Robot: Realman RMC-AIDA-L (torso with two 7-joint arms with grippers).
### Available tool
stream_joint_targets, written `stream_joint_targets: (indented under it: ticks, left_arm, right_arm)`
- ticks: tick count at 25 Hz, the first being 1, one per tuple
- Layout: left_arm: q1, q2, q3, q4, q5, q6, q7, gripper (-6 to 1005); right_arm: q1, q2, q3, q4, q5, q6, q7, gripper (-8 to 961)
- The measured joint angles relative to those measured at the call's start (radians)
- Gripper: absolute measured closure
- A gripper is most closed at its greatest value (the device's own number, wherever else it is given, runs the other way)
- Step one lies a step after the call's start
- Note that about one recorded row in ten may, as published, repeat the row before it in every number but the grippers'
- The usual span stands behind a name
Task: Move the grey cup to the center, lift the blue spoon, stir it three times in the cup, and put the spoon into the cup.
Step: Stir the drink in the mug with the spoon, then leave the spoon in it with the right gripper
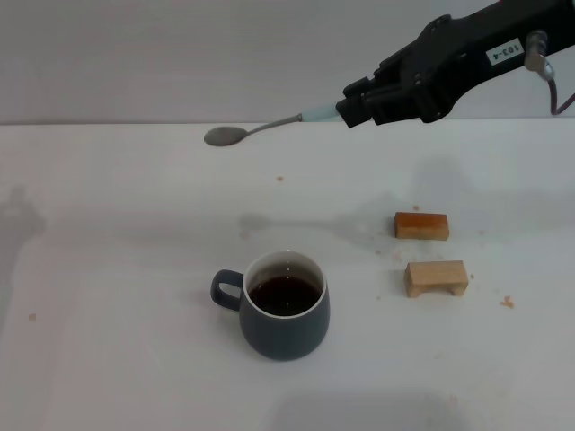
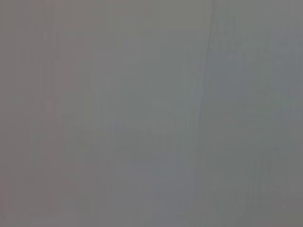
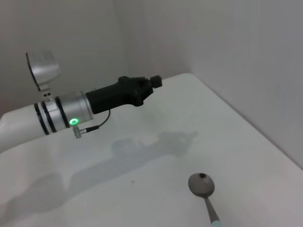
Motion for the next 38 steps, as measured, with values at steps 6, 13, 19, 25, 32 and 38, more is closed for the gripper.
stream_joint_targets:
  ticks: [6,13,19,25,32,38]
  left_arm:
    - [-0.01,0.0,-0.007,0.005,0.0,0.0,0.0,1002]
    - [-0.016,-0.002,-0.01,0.006,0.0,0.002,0.0,1002]
    - [-0.026,-0.001,-0.013,0.006,0.0,0.001,0.001,1002]
    - [-0.029,0.0,-0.015,0.006,0.0,0.001,0.001,1002]
    - [-0.034,0.002,-0.024,0.007,0.0,0.006,0.005,1002]
    - [-0.035,0.004,-0.032,0.007,0.0,0.013,0.009,1002]
  right_arm:
    - [0.082,-0.024,-0.008,-0.122,-0.001,0.054,0.033,794]
    - [0.112,-0.045,-0.062,-0.178,-0.007,0.085,0.066,794]
    - [0.141,-0.051,-0.083,-0.285,-0.046,0.09,0.072,793]
    - [0.151,-0.049,-0.098,-0.332,-0.066,0.085,0.058,793]
    - [0.172,-0.037,-0.138,-0.397,-0.114,0.078,0.048,793]
    - [0.192,-0.035,-0.148,-0.42,-0.138,0.077,0.048,794]
